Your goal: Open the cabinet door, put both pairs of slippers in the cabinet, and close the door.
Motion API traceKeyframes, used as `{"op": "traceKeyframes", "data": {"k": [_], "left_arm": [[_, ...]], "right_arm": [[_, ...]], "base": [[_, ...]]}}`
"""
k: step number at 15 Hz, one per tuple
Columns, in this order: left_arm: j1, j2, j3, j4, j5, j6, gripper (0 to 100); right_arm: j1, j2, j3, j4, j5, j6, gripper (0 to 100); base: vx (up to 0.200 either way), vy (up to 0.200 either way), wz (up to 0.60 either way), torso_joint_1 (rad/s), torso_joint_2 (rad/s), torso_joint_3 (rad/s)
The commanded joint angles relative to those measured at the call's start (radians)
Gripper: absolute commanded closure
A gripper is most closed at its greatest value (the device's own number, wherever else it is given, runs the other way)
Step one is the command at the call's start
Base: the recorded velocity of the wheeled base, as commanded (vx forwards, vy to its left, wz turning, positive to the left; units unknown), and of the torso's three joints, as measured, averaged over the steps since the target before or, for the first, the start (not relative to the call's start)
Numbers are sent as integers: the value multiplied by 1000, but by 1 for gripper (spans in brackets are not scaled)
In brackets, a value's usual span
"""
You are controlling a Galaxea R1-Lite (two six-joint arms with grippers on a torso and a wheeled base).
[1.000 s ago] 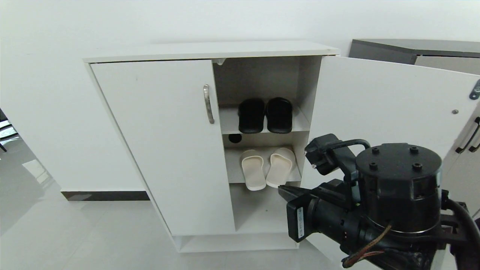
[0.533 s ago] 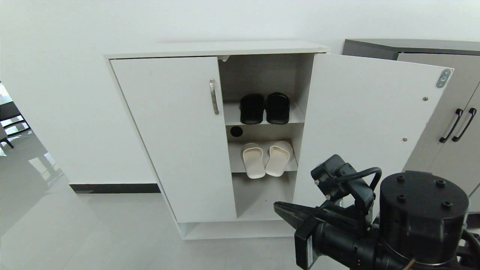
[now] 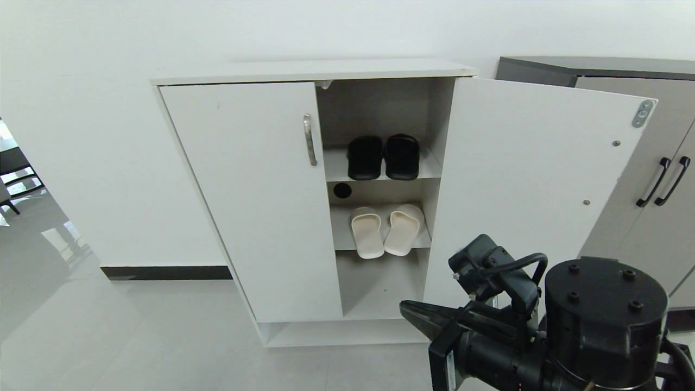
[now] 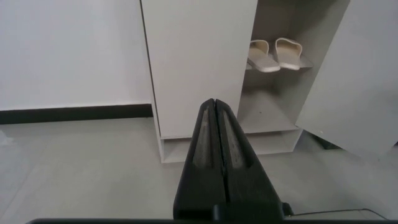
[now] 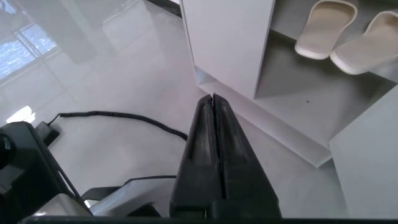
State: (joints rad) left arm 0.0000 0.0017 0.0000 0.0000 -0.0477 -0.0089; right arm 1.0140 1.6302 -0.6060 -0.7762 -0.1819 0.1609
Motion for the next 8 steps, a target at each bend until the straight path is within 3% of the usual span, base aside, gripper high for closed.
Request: {"op": "traceKeyframes", "data": {"k": [1,5,8], "left_arm": [[0,0,0,0,0,-2,100],[0,0,0,0,0,-2,100],[0,0,0,0,0,-2,100]], "right_arm": [[0,7,0,0,-2,0,100],[0,8,-1,0,-1,0,100],[0,10,-3,0,-2,0,100]], "base": [[0,0,0,0,0,0],[0,0,0,10,-34,-27],[0,0,0,41,-237,-255]]}}
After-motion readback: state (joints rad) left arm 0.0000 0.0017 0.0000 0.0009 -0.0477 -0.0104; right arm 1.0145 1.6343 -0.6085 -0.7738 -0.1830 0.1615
